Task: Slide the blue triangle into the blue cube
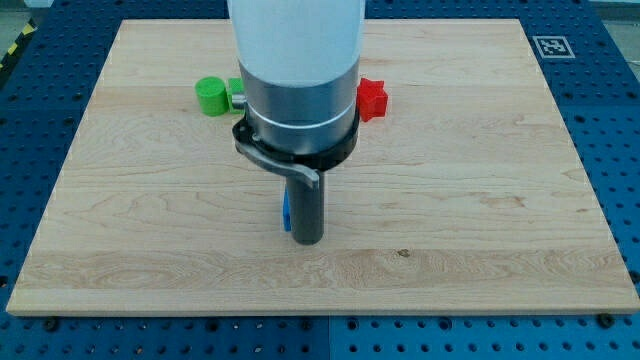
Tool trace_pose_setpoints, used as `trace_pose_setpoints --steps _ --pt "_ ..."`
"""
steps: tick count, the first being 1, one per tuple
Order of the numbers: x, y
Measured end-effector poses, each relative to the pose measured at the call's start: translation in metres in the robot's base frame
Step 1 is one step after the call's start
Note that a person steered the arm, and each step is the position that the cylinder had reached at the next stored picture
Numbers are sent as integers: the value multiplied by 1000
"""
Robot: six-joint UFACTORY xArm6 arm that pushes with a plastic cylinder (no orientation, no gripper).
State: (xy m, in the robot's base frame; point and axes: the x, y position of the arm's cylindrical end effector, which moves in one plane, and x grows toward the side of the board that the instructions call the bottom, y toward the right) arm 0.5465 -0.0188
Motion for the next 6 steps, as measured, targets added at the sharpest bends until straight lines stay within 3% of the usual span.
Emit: trace_pose_setpoints --steps 3,5,6 --pt "-38 0" --pt "18 1" --pt "-6 -30"
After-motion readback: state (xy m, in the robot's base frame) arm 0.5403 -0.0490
